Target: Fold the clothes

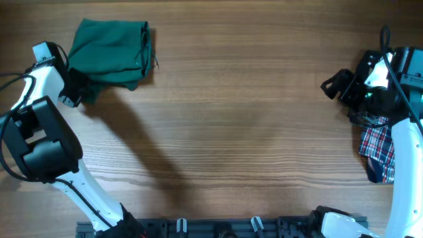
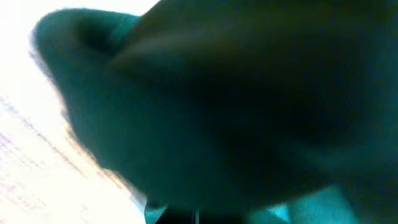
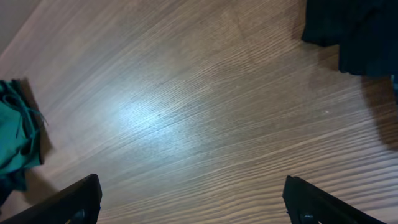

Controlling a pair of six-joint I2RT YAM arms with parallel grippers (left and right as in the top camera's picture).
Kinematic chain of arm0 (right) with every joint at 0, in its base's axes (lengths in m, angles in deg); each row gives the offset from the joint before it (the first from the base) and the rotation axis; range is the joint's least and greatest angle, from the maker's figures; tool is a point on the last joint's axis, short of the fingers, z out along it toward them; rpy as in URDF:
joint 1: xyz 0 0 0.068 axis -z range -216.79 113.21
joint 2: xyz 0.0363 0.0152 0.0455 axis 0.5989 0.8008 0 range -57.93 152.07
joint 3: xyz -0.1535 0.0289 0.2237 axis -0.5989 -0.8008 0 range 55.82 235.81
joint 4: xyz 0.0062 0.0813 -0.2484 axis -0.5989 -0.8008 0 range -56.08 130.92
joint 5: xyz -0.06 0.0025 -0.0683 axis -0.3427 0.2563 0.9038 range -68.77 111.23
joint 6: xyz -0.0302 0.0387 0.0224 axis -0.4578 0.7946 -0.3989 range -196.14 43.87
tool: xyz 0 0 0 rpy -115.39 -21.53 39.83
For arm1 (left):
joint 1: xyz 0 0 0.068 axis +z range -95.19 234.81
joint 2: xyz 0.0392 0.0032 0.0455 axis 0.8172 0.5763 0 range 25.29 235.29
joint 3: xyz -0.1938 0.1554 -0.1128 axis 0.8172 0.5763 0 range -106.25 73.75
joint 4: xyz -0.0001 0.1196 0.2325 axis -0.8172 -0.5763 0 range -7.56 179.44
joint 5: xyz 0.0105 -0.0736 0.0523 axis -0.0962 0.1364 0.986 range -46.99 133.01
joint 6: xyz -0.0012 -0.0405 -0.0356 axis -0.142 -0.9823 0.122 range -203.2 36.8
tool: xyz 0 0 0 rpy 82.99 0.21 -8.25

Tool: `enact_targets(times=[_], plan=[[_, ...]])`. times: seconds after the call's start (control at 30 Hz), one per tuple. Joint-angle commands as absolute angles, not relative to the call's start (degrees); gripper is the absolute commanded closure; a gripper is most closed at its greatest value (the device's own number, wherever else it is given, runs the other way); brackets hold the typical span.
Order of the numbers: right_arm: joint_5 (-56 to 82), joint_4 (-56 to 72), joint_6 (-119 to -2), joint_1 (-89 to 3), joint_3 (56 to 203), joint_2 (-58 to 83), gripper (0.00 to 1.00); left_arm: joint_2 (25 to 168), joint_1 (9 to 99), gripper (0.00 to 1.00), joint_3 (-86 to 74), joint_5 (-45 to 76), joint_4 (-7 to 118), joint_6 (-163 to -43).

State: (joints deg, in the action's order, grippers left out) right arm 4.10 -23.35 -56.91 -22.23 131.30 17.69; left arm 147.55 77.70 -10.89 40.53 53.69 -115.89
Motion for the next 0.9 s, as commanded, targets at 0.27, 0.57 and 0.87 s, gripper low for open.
enact_targets(times=[0.27,0.57,0.87], plan=[[1.6,-23.3,-56.4,-22.2,132.3,17.0,0.05,145.8,76.2,0.96,-8.7,30.6,56.2,-111.9],[1.6,-23.4,-56.5,-22.2,132.3,17.0,0.06,143.8,72.9,0.96,-8.7,29.3,59.5,-108.9],[1.6,-23.3,-56.4,-22.1,132.3,17.0,0.06,126.4,72.3,0.96,-8.7,31.8,57.4,-107.5]])
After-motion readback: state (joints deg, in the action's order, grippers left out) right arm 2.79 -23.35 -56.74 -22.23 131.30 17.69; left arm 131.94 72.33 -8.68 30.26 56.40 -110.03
